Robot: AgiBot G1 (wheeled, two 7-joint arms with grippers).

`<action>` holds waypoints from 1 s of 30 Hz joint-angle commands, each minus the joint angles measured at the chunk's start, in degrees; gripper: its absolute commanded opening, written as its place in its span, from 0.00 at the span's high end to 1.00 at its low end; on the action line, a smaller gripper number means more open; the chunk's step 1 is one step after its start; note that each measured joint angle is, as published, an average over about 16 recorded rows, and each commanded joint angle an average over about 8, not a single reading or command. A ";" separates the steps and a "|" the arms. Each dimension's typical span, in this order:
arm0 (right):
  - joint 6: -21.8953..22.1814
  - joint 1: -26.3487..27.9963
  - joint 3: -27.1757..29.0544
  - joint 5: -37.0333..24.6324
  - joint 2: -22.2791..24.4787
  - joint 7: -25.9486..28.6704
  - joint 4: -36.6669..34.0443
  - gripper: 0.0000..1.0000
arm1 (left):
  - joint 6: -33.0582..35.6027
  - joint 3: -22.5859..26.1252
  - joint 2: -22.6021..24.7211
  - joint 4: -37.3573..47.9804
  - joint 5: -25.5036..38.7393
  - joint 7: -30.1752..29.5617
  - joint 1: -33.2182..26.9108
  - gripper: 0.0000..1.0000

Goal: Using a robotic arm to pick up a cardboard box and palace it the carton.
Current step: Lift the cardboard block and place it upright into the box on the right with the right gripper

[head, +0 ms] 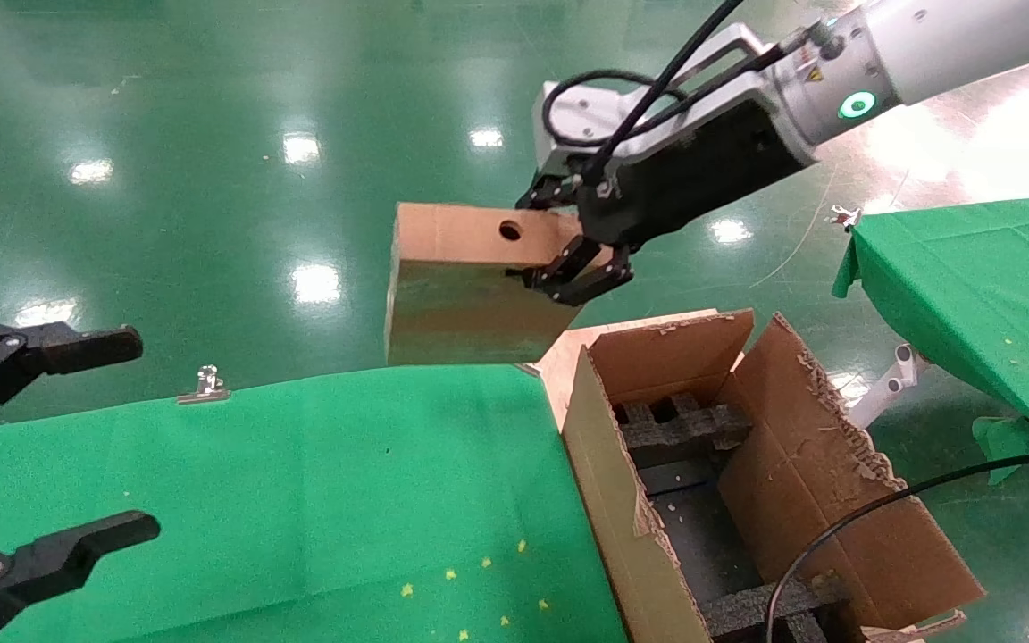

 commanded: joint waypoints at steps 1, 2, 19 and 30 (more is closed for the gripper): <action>0.13 1.16 -0.21 0.09 0.32 -0.19 -0.60 1.00 | 0.00 0.00 0.00 0.00 0.00 0.00 0.00 0.00; 0.19 1.48 -0.43 -0.21 0.83 -0.10 -0.68 1.00 | 0.00 0.00 0.00 0.00 0.00 0.00 0.00 0.00; -0.67 3.56 -7.13 -5.25 18.28 9.43 9.18 1.00 | 0.00 0.00 0.00 0.00 0.00 0.00 0.00 0.00; 1.51 -1.32 -10.14 -3.98 29.76 21.19 22.14 1.00 | 0.00 0.00 0.00 0.00 -0.01 0.00 0.00 0.00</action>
